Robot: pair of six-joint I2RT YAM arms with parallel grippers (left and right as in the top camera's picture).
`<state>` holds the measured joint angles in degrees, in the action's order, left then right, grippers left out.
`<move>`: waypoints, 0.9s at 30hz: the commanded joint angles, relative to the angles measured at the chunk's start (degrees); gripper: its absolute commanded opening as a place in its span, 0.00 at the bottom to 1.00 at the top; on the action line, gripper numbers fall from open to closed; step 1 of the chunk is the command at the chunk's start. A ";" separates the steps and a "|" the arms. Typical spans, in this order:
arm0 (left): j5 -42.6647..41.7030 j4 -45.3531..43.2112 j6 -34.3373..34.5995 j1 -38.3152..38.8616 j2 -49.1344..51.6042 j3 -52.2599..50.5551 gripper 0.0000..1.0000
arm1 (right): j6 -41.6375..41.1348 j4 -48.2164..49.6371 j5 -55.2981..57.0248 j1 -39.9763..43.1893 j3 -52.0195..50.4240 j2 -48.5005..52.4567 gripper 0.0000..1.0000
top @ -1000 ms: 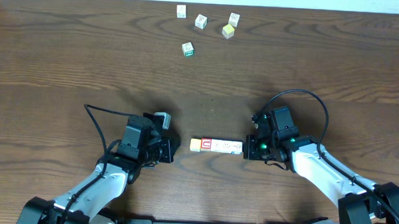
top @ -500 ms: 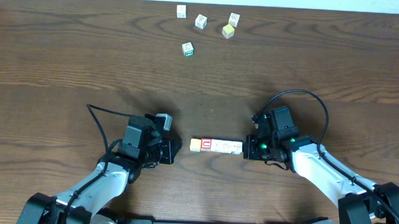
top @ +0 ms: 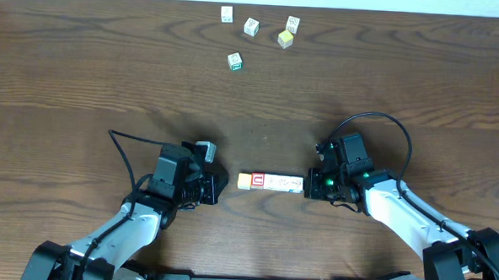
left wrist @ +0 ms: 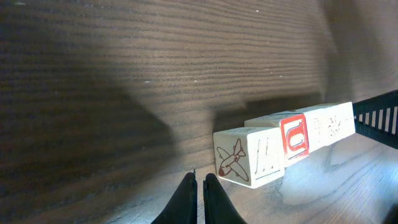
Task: Lift 5 blocks
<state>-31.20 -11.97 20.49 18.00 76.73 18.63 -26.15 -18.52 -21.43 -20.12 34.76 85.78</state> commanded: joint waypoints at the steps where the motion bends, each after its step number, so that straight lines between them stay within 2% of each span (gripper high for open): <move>1: -0.63 -0.11 -1.16 -0.42 0.50 0.57 0.07 | -0.61 0.11 -0.48 -0.94 0.85 0.39 0.01; 15: -0.94 -4.07 -1.16 -0.42 6.71 1.49 0.07 | -0.63 0.09 -0.48 -0.94 0.85 0.39 0.01; 19: -4.04 -6.62 -1.14 -0.42 8.55 1.99 0.07 | -0.63 0.09 -0.48 -0.96 0.85 0.39 0.01; 27: -4.44 -7.76 -0.26 -0.39 8.76 2.03 0.07 | -0.63 0.09 -0.46 -0.98 0.85 0.39 0.01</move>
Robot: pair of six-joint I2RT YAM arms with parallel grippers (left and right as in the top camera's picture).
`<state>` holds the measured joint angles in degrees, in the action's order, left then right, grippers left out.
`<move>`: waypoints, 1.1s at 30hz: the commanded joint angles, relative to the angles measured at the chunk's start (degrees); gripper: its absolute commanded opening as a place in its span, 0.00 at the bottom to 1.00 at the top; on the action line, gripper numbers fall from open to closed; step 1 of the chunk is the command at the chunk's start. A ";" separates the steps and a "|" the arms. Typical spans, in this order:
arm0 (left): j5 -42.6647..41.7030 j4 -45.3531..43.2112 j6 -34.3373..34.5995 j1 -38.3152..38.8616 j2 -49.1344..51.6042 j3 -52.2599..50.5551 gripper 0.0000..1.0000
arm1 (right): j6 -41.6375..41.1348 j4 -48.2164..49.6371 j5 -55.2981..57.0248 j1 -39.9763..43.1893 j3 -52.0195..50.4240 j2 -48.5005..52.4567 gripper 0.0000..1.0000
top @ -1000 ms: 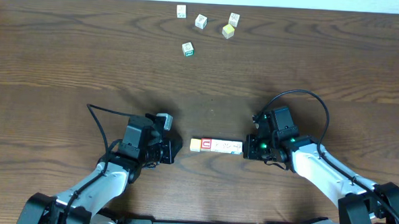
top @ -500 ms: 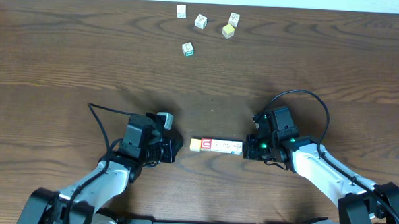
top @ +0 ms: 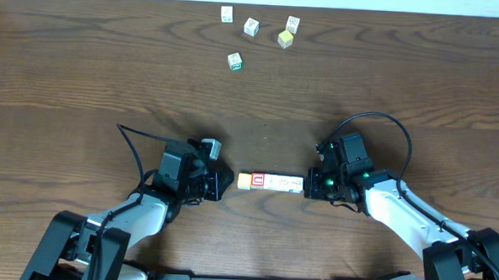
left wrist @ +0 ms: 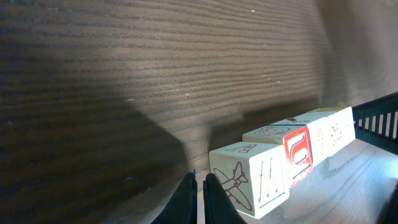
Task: Lift 5 blocks
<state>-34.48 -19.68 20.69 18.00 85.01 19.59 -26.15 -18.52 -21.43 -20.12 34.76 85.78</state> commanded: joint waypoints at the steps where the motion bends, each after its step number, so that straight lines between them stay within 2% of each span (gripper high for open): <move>1: -1.16 0.02 -0.48 -0.39 0.48 1.07 0.07 | -0.63 0.09 -0.46 -0.96 0.85 0.39 0.01; 16: -2.71 4.00 2.58 -0.04 0.50 1.68 0.07 | -0.61 -0.04 -0.48 -0.98 0.85 0.39 0.01; 20: -3.02 12.15 1.70 -0.04 0.50 6.45 0.07 | -0.61 -0.35 -0.46 -0.98 0.85 0.39 0.01; 26: 0.72 27.85 -5.16 -0.11 0.50 14.34 0.07 | -0.59 -0.61 -0.46 -0.98 0.83 0.39 0.01; 33: 0.44 30.62 -6.97 -0.68 0.50 14.99 0.07 | -0.59 -0.63 -0.46 -0.98 0.83 0.39 0.01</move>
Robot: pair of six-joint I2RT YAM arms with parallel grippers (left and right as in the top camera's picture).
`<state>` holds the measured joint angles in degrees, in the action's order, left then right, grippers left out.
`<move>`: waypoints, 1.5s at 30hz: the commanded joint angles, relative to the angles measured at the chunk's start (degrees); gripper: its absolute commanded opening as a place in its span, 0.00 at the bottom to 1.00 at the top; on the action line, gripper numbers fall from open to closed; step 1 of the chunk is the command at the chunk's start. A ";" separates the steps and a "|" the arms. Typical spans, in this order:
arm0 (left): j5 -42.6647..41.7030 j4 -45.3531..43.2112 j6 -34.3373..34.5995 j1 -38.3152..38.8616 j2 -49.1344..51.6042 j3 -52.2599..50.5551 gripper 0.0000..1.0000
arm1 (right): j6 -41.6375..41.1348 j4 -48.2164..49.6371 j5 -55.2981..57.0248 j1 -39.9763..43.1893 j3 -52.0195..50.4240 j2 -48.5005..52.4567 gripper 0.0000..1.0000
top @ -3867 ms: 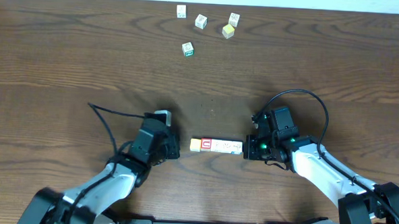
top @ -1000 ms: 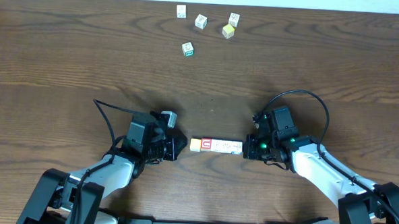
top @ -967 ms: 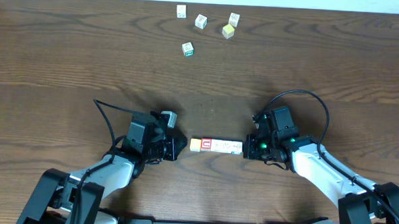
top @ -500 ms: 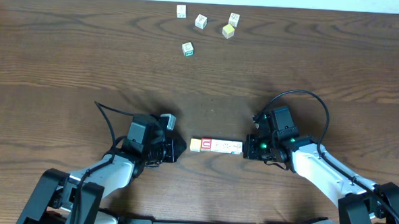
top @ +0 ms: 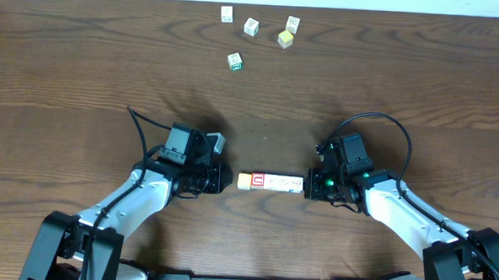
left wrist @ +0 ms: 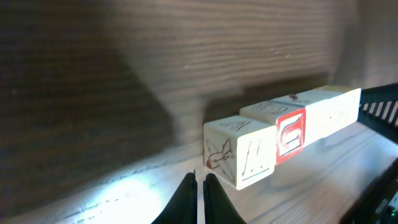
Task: Lift 5 blocks
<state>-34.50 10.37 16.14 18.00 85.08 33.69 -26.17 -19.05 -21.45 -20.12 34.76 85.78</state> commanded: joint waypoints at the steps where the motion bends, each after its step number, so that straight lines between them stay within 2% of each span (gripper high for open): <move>1: 0.20 0.74 -2.71 -1.05 0.44 0.90 0.07 | -0.57 -0.13 -0.44 -0.98 0.83 0.39 0.01; 4: -4.83 0.81 -5.64 -3.06 0.52 0.90 0.07 | -0.57 -0.24 -0.44 -0.98 0.83 0.39 0.01; 16: -6.43 0.81 -6.54 -4.48 0.87 0.90 0.07 | -0.57 -0.20 -0.44 -0.98 0.83 0.39 0.01; 28: -9.94 -4.74 -5.35 -4.48 8.83 0.96 0.07 | -0.57 -0.04 -0.44 -0.98 0.83 0.39 0.01; 45: -11.43 -6.64 -5.11 -4.42 8.85 0.96 0.07 | -0.57 0.07 -0.42 -0.98 0.83 0.39 0.01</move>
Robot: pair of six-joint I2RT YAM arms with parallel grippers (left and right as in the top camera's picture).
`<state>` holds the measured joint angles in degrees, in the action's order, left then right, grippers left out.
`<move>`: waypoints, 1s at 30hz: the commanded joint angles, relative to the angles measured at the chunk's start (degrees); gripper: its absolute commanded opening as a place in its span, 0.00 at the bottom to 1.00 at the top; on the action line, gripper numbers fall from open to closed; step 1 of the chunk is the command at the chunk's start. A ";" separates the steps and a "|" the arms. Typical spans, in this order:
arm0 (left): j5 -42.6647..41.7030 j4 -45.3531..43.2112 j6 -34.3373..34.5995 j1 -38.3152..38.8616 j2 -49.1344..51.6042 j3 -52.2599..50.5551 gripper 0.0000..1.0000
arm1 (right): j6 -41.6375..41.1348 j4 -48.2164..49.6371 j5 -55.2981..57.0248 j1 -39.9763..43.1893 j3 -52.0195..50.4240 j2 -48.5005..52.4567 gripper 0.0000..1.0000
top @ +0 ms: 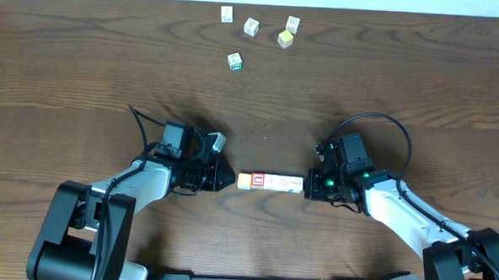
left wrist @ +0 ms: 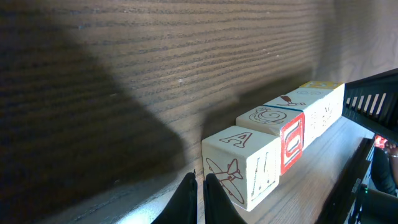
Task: Lift 5 blocks
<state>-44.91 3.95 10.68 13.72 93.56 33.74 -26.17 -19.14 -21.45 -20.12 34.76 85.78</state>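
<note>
A row of white picture blocks point(top: 269, 182) lies end to end on the wooden table, red letter panel near its left end. In the left wrist view the row point(left wrist: 280, 134) runs away to the right, and the nearest block point(left wrist: 239, 171) shows an airplane. My left gripper point(top: 228, 178) is shut with nothing in it, its tips point(left wrist: 199, 186) right beside the airplane face. My right gripper point(top: 312, 184) stands against the row's right end; its jaws do not show clearly.
Several loose small blocks lie far back: one green-marked point(top: 234, 62), a yellow one point(top: 285, 39), and others point(top: 251, 26) near the table's far edge. The right gripper's black body point(left wrist: 373, 93) closes the far end of the row.
My left gripper, still shut, has come a little further right and now sits at the airplane block's face. The left arm's elbow has swung left. The row and right arm have not moved.
My left gripper was shut a short way left of the row, with the right gripper at the row's other end. At each later moment the left gripper stood nearer the airplane block. Now it is right at that end. The row stayed in place throughout.
</note>
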 commanded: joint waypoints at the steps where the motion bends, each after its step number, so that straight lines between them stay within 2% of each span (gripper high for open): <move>1: -1.01 -0.26 0.35 -0.13 0.37 0.92 0.07 | -0.57 0.15 -0.42 -0.98 0.83 0.39 0.01; 30: -1.07 -1.44 0.72 2.23 0.44 0.92 0.07 | 0.00 0.09 -0.46 -0.98 0.83 0.39 0.01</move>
<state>-44.91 2.52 11.77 15.81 93.56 33.74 -26.15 -19.09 -21.41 -20.12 34.76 85.78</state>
